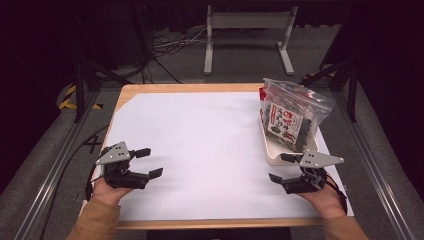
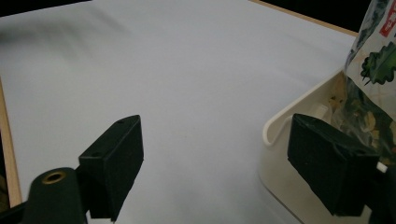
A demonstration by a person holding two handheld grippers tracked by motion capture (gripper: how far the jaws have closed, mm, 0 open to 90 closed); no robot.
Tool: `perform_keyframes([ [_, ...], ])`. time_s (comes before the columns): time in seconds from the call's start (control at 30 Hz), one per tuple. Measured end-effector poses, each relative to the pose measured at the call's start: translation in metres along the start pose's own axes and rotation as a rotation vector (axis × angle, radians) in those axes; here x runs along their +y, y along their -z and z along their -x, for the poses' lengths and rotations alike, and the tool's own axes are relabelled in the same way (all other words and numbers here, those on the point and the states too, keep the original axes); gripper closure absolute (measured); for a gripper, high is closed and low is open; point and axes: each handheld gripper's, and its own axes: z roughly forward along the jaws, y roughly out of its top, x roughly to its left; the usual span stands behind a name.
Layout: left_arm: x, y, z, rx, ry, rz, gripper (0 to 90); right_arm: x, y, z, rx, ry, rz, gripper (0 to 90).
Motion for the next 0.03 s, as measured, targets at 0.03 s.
perform_keyframes([
  [0.03,-0.0001,-0.0001,-0.0002,-0.002,0.0,0.003,16.4,0.0002,-0.0001,-0.0002,0.002,-0.001,0.0,18.0],
])
